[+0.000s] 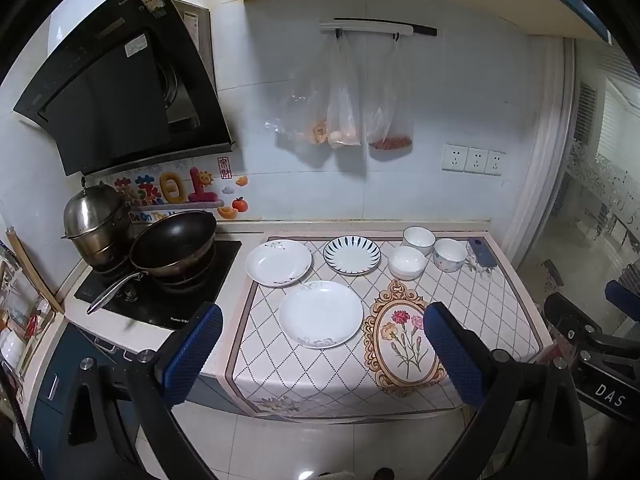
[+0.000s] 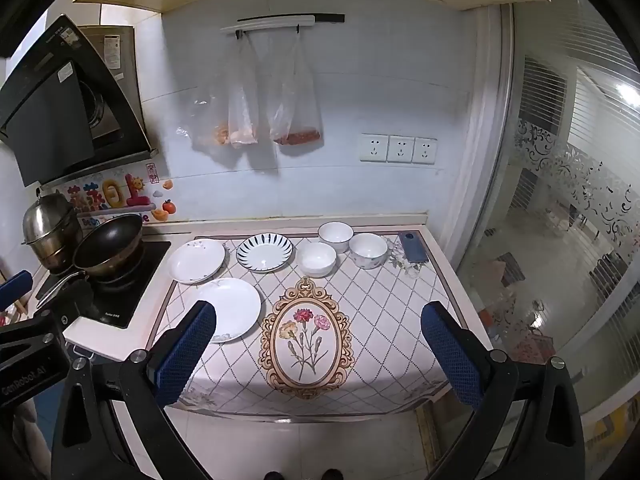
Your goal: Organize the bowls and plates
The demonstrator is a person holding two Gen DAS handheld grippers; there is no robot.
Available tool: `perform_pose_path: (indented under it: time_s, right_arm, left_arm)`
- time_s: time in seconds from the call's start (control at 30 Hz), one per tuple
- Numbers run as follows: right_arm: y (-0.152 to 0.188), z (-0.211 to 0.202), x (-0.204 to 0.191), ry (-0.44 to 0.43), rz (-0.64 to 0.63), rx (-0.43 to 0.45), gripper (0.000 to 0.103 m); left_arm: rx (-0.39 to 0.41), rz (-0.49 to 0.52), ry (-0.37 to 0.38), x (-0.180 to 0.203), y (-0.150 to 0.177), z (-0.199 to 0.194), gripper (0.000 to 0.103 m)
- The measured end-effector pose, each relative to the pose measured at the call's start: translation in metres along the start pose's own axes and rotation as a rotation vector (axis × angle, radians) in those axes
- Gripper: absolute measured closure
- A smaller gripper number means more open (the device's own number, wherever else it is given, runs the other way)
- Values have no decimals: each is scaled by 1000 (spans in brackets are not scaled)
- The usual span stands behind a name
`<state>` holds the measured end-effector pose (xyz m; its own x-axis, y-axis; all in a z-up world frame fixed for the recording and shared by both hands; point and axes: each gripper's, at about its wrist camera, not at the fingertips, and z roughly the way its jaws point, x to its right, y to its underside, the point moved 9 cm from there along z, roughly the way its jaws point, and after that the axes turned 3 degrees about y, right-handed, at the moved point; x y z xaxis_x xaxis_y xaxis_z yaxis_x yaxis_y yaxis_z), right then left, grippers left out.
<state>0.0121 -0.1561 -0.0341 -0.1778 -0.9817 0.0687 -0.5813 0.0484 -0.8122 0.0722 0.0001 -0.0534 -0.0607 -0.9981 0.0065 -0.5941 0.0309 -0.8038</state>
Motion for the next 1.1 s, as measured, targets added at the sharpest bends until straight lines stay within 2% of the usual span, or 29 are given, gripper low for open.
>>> perform_pose_path:
  time_s: [1.1]
  right_arm:
    - [7,-4,4,-15,-2,-10,0]
  left_arm:
    - [-1,-4,1,-2,0,-7,0]
